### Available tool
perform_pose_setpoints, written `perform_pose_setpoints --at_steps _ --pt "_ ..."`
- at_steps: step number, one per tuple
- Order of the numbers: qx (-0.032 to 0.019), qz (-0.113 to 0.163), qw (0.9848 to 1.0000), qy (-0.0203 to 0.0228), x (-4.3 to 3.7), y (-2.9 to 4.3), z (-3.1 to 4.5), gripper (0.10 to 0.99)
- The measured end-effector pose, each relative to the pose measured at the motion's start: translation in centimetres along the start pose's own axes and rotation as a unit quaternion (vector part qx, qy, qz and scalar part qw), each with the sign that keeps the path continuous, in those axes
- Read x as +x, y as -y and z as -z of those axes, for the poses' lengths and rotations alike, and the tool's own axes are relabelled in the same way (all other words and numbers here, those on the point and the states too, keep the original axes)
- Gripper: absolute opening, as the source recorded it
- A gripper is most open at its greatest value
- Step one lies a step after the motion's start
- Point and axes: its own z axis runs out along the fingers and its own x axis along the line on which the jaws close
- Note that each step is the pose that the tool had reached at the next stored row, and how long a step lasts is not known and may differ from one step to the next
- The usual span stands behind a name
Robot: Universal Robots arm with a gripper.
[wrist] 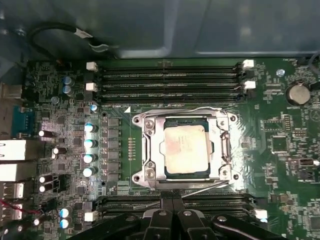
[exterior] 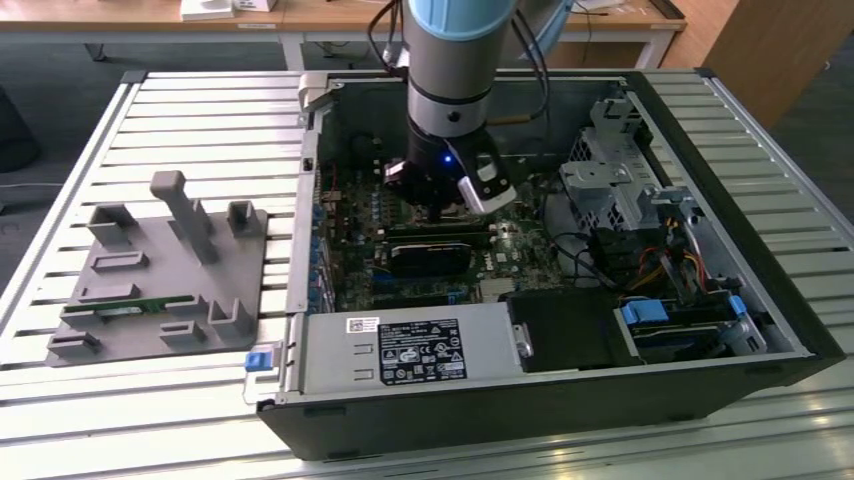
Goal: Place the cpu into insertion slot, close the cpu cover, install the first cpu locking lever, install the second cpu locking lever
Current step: 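Install the second cpu locking lever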
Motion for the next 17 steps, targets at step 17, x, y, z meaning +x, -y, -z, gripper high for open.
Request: perform_pose_setpoints --at_steps 17 --pt "-0.0219 0.000 0.9998 -0.0010 0.71 0.65 -0.42 0.106"
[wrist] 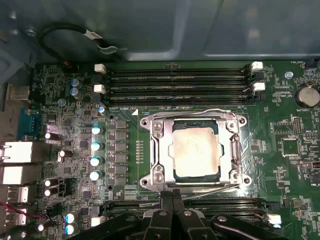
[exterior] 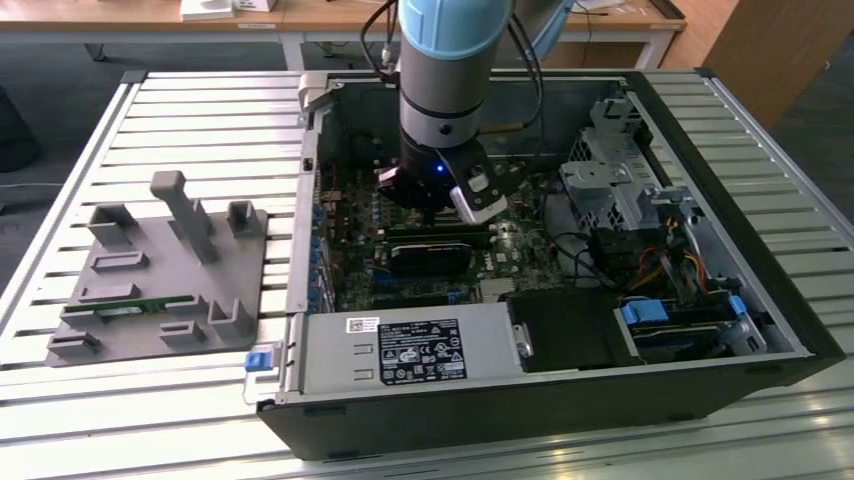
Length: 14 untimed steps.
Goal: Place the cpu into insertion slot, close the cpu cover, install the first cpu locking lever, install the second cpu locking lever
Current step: 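Install the second cpu locking lever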
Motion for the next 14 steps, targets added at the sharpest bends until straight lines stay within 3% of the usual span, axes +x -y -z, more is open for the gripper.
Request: perform_pose_setpoints --at_steps 9,14 --pt "-0.0014 0.000 1.0000 -0.0001 0.43 0.04 -0.06 0.106" --pt "-0.0096 0.000 1.0000 -0.0004 0.79 0.12 -0.09 0.106"
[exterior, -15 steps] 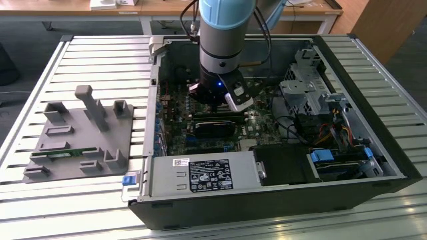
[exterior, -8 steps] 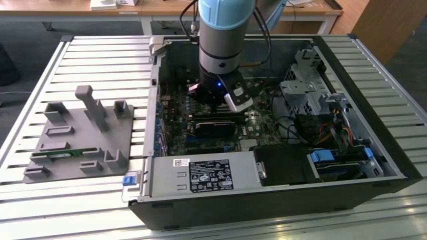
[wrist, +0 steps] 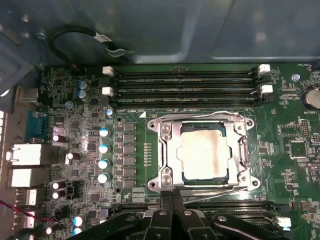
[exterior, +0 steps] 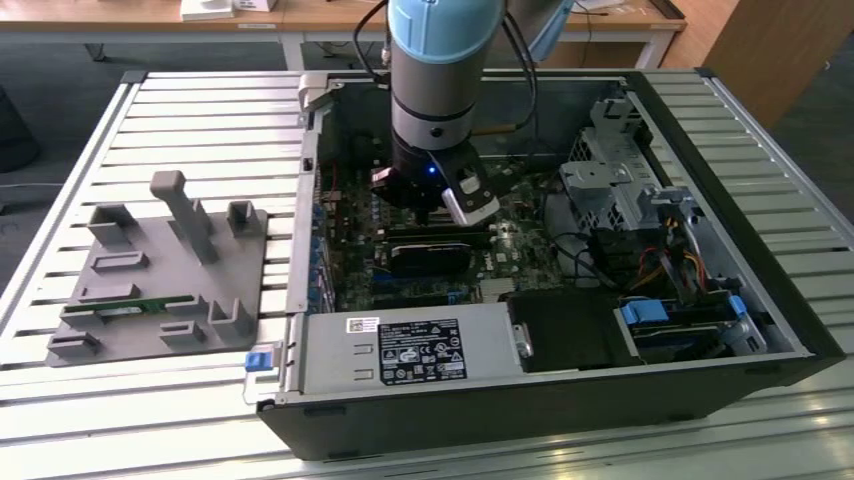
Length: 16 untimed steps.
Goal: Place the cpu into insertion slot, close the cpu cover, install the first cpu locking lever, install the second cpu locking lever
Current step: 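Install the second cpu locking lever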
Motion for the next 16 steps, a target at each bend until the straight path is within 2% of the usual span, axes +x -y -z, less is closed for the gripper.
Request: perform_pose_setpoints --at_steps 2,6,7,13,16 --pt "-0.0027 0.000 1.0000 -0.0001 0.10 0.06 -0.02 0.106" --pt "-0.0048 0.000 1.0000 -0.0002 0.18 0.31 -0.01 0.106" --pt "-0.0066 0.000 1.0000 -0.0003 0.17 0.62 0.02 0.106" --pt "-0.0195 0.000 0.9998 -0.0008 0.22 0.93 0.06 0.106" --pt "-0.0219 0.000 0.9998 -0.0009 0.29 1.05 0.01 0.106"
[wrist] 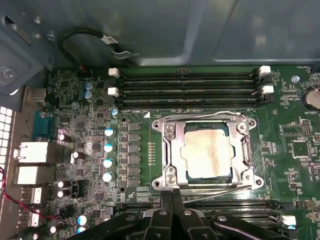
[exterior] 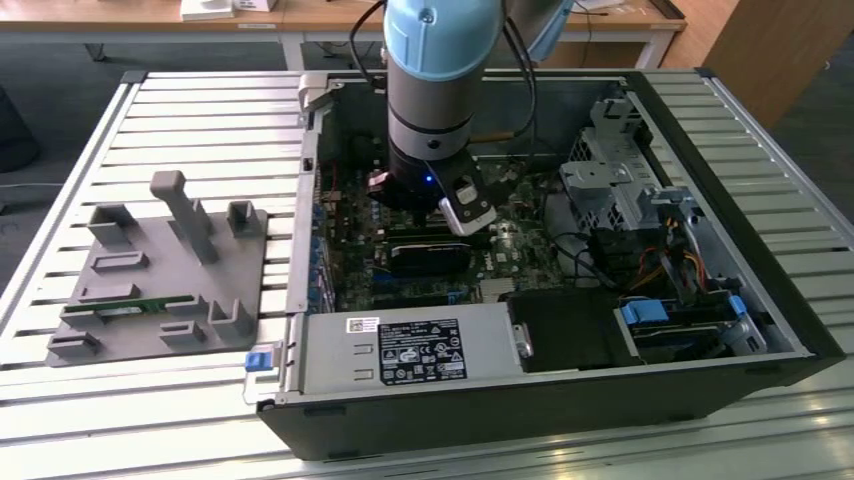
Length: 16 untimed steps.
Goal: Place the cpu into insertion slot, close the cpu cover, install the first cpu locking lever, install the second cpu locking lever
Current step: 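Install the second cpu locking lever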
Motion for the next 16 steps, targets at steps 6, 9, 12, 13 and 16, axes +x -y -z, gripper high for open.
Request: perform_pose_setpoints --at_steps 6,9,12,13,16 --pt "-0.0011 0.000 1.0000 -0.0001 0.17 0.33 -0.18 0.106" --pt "-0.0020 0.000 1.0000 -0.0001 0.20 0.49 -0.31 0.106" --pt "-0.0078 0.000 1.0000 -0.0005 0.21 0.61 -0.43 0.106" --pt "-0.0100 0.000 0.9999 -0.0005 0.21 0.65 -0.50 0.106" --pt "-0.0133 0.000 0.9999 -0.0006 0.21 0.77 -0.77 0.106"
